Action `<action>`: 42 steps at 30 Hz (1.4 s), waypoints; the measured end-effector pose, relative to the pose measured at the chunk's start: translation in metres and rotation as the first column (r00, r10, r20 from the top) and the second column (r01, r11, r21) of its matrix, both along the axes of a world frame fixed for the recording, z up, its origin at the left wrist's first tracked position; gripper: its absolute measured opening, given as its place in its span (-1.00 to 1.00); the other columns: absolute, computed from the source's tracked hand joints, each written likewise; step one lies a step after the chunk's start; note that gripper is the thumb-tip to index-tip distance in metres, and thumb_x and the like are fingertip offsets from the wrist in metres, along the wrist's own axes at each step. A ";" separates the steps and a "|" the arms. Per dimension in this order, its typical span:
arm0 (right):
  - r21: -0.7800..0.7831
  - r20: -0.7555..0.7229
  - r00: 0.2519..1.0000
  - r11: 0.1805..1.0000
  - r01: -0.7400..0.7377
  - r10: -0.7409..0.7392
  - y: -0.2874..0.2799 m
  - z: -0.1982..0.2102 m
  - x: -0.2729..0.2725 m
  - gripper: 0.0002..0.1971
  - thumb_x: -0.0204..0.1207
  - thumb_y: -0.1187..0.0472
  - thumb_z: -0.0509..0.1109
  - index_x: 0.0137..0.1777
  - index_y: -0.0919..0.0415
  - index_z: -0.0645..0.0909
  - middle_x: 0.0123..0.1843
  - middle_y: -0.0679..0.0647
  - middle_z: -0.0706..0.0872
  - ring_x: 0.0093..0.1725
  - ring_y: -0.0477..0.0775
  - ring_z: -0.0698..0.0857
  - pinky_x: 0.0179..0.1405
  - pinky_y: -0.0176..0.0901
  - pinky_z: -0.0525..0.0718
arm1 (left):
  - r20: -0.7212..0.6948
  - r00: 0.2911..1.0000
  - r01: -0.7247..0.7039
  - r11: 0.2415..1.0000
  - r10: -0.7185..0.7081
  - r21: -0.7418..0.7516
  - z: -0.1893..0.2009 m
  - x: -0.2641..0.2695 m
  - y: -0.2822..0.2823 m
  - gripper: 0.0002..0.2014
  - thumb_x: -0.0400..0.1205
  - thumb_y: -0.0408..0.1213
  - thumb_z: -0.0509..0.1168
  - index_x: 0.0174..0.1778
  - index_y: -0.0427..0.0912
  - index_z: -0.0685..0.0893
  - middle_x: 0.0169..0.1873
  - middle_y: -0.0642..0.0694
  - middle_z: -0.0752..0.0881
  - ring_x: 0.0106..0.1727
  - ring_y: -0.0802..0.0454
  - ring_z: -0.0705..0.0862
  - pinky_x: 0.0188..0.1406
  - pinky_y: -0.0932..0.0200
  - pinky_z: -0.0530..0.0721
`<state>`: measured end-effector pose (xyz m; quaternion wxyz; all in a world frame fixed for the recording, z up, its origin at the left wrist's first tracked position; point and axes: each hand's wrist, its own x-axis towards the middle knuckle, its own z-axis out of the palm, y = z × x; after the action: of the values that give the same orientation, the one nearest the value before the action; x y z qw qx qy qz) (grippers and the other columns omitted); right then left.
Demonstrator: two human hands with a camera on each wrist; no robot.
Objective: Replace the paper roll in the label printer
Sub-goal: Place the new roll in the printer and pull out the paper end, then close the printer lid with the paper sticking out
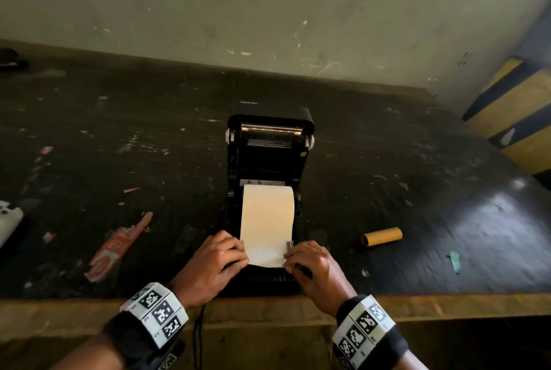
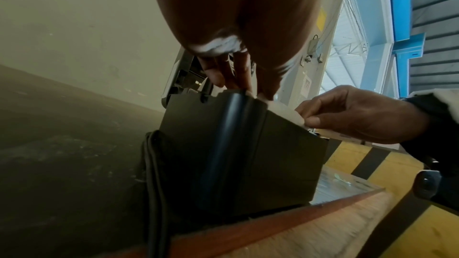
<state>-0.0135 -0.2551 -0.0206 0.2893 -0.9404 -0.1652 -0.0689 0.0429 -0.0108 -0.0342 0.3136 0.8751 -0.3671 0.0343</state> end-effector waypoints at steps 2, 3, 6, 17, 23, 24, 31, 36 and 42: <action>0.007 0.010 1.000 1.000 -0.027 0.027 0.001 0.002 -0.006 -0.82 0.52 0.08 0.28 -0.08 0.07 0.71 0.02 -0.10 0.76 0.15 -0.13 0.59 0.17 -0.21 0.53 | 0.002 1.000 -0.004 1.000 0.004 -0.017 0.000 -0.007 -0.001 -0.47 0.60 0.22 -0.07 -0.09 -0.03 0.71 -0.12 0.17 0.65 0.05 0.28 0.44 0.05 0.25 0.36; 0.006 0.010 0.999 0.999 -0.036 0.036 0.001 0.003 -0.010 -0.80 0.53 0.06 0.26 -0.07 0.07 0.70 0.01 -0.10 0.76 0.14 -0.12 0.59 0.17 -0.23 0.52 | 0.000 1.000 -0.003 1.000 0.003 -0.019 0.002 -0.011 -0.001 -0.48 0.61 0.22 -0.08 -0.11 -0.03 0.69 -0.13 0.16 0.66 0.04 0.27 0.45 0.05 0.25 0.36; -0.002 0.006 0.999 0.999 -0.044 0.044 0.000 0.006 -0.021 -0.76 0.53 0.03 0.23 -0.04 0.07 0.71 0.03 -0.11 0.77 0.18 -0.14 0.60 0.19 -0.34 0.42 | 0.003 1.000 -0.002 1.000 0.002 -0.011 0.003 -0.022 -0.001 -0.51 0.62 0.20 -0.08 -0.13 -0.02 0.66 -0.14 0.18 0.65 0.03 0.29 0.46 0.08 0.26 0.38; 0.005 -0.021 0.997 0.997 -0.080 0.080 0.004 0.010 -0.074 -0.87 0.49 0.27 0.39 -0.02 0.22 0.73 0.01 0.08 0.78 0.11 0.03 0.68 0.13 -0.04 0.65 | 0.067 0.992 -0.109 0.994 0.108 0.005 0.009 -0.092 -0.002 -0.57 0.59 0.12 0.03 -0.18 -0.10 0.69 -0.19 0.06 0.68 -0.04 0.28 0.44 0.02 0.39 0.34; -0.011 -0.057 0.993 0.994 -0.107 0.106 0.008 0.004 -0.091 -0.88 0.49 0.30 0.38 -0.04 0.18 0.73 0.03 0.06 0.77 0.14 0.01 0.65 0.17 -0.03 0.65 | 0.046 0.991 -0.130 0.991 0.128 0.030 0.003 -0.115 0.000 -0.63 0.59 0.00 0.05 -0.18 -0.13 0.69 -0.18 0.02 0.69 -0.03 0.25 0.43 0.01 0.32 0.36; -0.015 -0.067 0.992 0.994 -0.105 0.104 0.008 0.003 -0.093 -0.88 0.49 0.30 0.38 -0.03 0.18 0.73 0.05 0.06 0.77 0.16 0.00 0.64 0.19 -0.03 0.64 | 0.052 0.990 -0.133 0.990 0.131 0.040 0.001 -0.117 0.001 -0.63 0.59 0.01 0.04 -0.17 -0.12 0.69 -0.17 0.02 0.69 -0.03 0.26 0.43 0.01 0.32 0.37; -0.024 -0.094 0.989 0.993 -0.119 0.116 -0.004 0.025 -0.071 -0.81 0.51 0.10 0.40 0.02 0.15 0.75 0.08 0.02 0.76 0.16 -0.07 0.60 0.15 -0.38 0.53 | -0.060 0.992 -0.112 0.992 0.115 0.053 0.025 -0.099 0.006 -0.37 0.45 0.40 -0.01 0.10 0.02 0.68 -0.04 0.26 0.56 0.07 0.37 0.45 0.04 0.47 0.40; -0.086 0.018 1.000 0.996 0.008 -0.006 -0.019 0.060 0.002 -0.53 0.50 -0.07 0.35 0.38 0.06 0.53 0.37 0.08 0.62 0.41 0.08 0.49 0.37 0.18 0.49 | 0.107 0.975 -0.186 0.980 0.192 -0.064 0.068 -0.027 0.014 -0.44 0.52 0.24 0.10 0.26 -0.07 0.61 0.10 0.12 0.65 0.18 0.24 0.49 0.22 0.34 0.40; -0.152 0.084 0.982 0.972 0.181 -0.170 -0.018 0.128 0.107 -0.30 0.54 -0.17 0.26 0.61 -0.07 0.07 0.67 0.14 0.11 0.65 0.15 0.01 0.57 0.05 0.02 | 0.209 0.920 -0.308 0.941 0.331 -0.137 0.118 0.083 0.013 -0.29 0.50 0.24 0.05 0.52 -0.09 0.31 0.44 -0.10 0.46 0.48 0.06 0.28 0.48 0.32 0.16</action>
<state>0.0935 -0.2729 0.1071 0.1999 -0.9684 -0.0965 -0.1141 0.1262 0.0022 0.0840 0.3032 0.8964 -0.2506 0.2043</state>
